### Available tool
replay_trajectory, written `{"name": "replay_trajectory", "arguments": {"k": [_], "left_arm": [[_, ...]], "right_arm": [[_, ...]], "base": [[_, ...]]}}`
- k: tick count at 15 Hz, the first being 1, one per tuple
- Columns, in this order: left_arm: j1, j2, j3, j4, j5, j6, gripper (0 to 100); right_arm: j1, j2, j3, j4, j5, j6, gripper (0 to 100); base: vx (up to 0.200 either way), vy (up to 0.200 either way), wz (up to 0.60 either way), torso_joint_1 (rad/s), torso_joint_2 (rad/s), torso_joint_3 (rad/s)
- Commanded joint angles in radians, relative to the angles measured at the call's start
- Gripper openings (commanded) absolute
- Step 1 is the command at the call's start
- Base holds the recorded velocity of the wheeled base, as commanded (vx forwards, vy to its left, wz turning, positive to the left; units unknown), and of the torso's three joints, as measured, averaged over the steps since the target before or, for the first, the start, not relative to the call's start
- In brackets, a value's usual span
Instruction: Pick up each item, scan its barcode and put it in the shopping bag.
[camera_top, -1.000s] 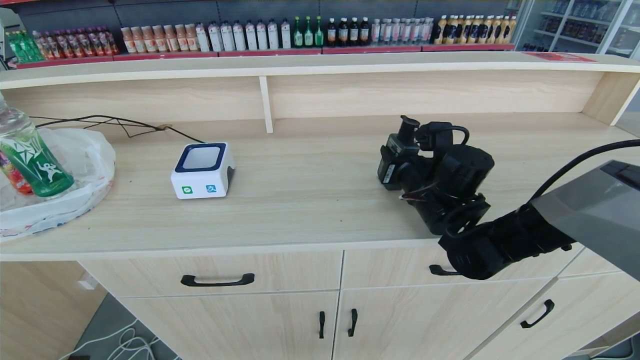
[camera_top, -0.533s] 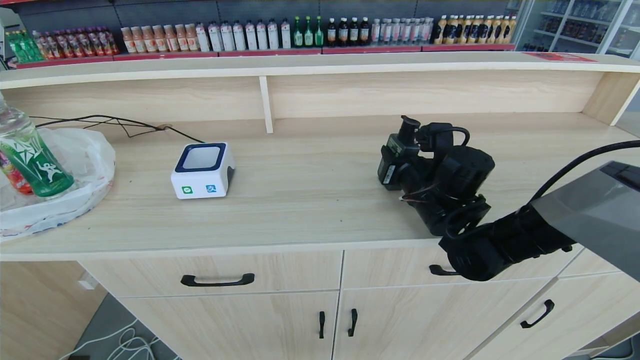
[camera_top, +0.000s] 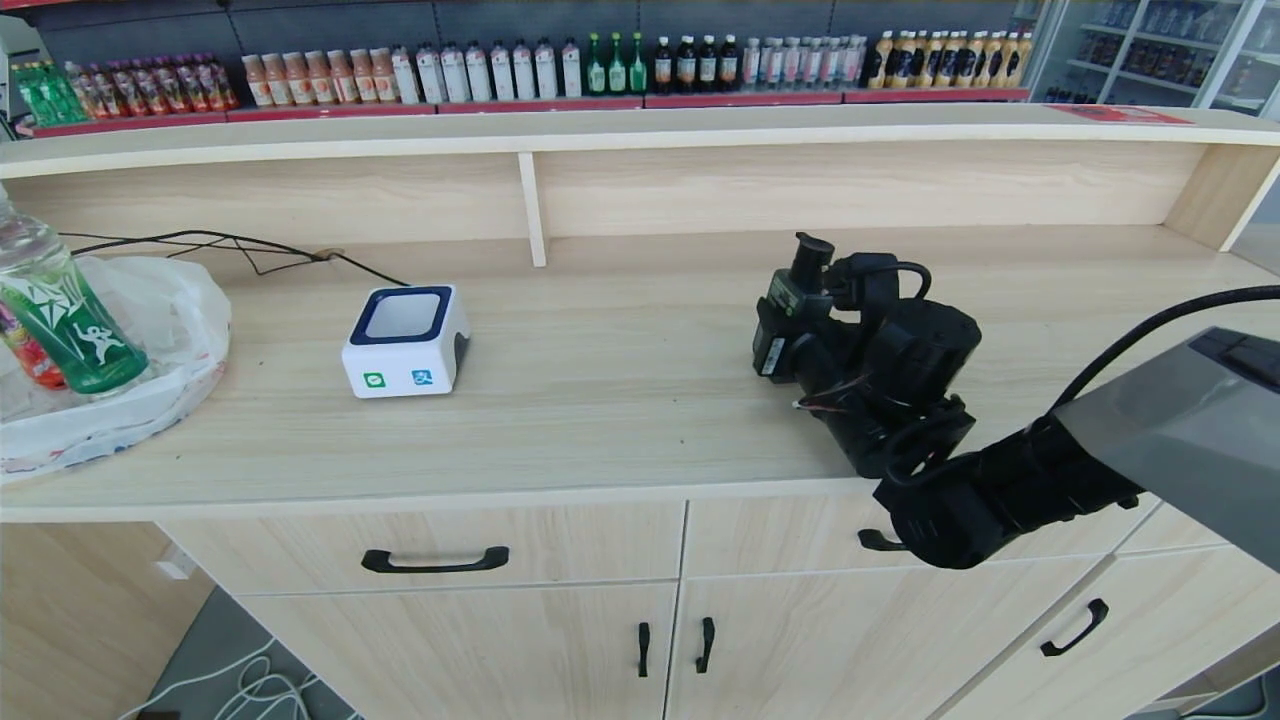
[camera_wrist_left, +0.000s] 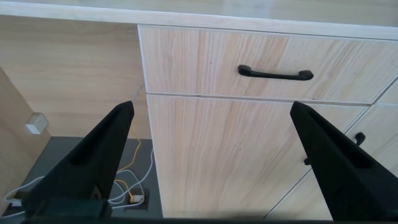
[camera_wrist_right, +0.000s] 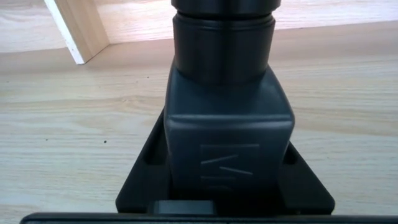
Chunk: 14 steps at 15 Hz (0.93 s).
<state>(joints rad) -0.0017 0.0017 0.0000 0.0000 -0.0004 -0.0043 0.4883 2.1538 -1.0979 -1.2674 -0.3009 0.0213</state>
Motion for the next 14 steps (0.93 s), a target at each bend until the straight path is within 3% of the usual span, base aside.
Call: {"name": "replay_trajectory", "arguments": {"k": [1, 9, 12, 14], "left_arm": [[0.0, 0.0, 0.0, 0.0, 0.0, 0.0, 100], [0.0, 0.0, 0.0, 0.0, 0.0, 0.0, 100], [0.0, 0.0, 0.0, 0.0, -0.001, 0.0, 100], [0.0, 0.0, 0.0, 0.0, 0.0, 0.0, 100]], "right_arm": [[0.001, 0.001, -0.002, 0.0, 0.0, 0.0, 0], [0.055, -0.137, 0.021, -0.003, 0.017, 0.0, 0], [0.082, -0.256, 0.158, -0.021, 0.016, 0.011, 0], [0.147, -0.333, 0.277, -0.07, 0.035, 0.014, 0]], "base": [[0.0, 0.0, 0.0, 0.0, 0.0, 0.0], [0.0, 0.0, 0.0, 0.0, 0.0, 0.0], [0.0, 0.0, 0.0, 0.0, 0.0, 0.0], [0.0, 0.0, 0.0, 0.0, 0.0, 0.0]]}}
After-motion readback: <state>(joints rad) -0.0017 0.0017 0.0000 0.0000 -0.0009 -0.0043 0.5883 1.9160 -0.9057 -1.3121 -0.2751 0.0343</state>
